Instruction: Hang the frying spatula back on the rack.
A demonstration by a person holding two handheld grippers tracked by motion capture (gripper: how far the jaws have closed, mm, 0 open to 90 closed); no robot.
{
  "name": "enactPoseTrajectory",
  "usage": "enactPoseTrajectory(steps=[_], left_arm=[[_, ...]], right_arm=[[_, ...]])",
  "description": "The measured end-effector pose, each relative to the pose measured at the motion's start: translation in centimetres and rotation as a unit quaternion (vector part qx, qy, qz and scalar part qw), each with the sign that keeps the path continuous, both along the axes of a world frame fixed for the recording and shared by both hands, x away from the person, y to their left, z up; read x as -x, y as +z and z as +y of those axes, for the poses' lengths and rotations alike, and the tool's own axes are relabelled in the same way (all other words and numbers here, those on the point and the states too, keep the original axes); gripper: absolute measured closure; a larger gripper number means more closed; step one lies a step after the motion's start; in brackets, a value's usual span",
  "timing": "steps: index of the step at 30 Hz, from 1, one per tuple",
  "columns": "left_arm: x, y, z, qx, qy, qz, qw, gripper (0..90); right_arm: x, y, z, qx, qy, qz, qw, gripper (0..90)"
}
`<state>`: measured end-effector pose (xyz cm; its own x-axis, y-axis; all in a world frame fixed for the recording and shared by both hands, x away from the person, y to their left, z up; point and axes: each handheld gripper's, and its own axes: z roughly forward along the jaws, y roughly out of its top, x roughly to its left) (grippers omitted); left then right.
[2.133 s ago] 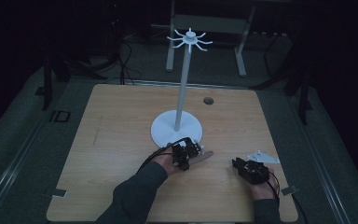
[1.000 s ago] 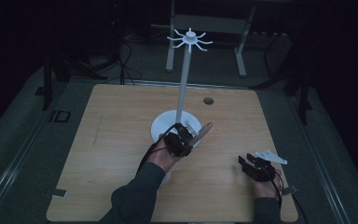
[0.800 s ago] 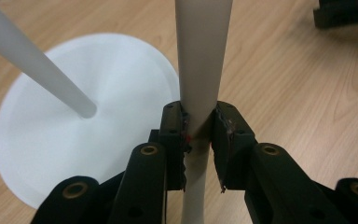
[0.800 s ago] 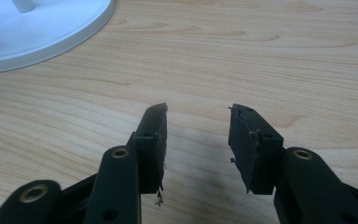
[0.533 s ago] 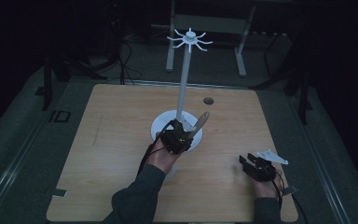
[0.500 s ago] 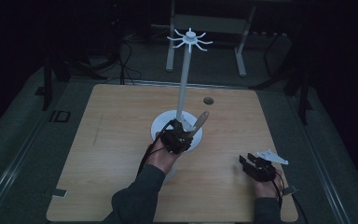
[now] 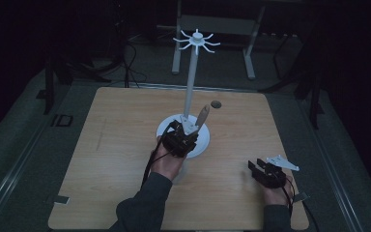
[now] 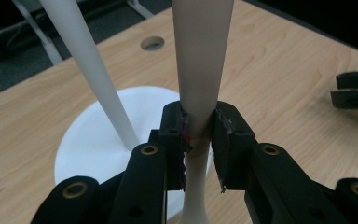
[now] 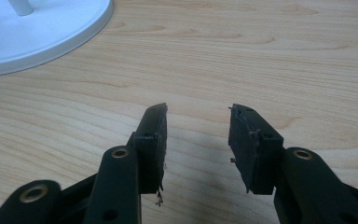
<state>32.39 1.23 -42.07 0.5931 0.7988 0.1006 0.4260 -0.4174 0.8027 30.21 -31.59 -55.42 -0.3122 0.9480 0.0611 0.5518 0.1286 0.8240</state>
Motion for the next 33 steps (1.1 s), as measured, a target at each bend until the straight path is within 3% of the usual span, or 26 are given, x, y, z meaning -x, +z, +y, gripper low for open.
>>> enactPoseTrajectory(steps=[11, 20, 33], left_arm=[[0.4, 1.0, 0.6, 0.036, 0.037, -0.042, 0.9978, 75.0], [0.4, 1.3, 0.8, 0.052, 0.049, -0.053, 0.9960, 75.0], [0.1, 2.5, 0.9, 0.058, 0.059, -0.068, 0.9942, 75.0]], right_arm=[[0.0, 0.0, 0.0, 0.000, 0.001, -0.001, 1.0000, 56.8], [0.0, 0.0, 0.0, 0.001, 0.000, 0.000, 1.0000, 56.7], [0.0, -0.1, 0.1, 0.002, 0.002, 0.003, 1.0000, 56.6]])
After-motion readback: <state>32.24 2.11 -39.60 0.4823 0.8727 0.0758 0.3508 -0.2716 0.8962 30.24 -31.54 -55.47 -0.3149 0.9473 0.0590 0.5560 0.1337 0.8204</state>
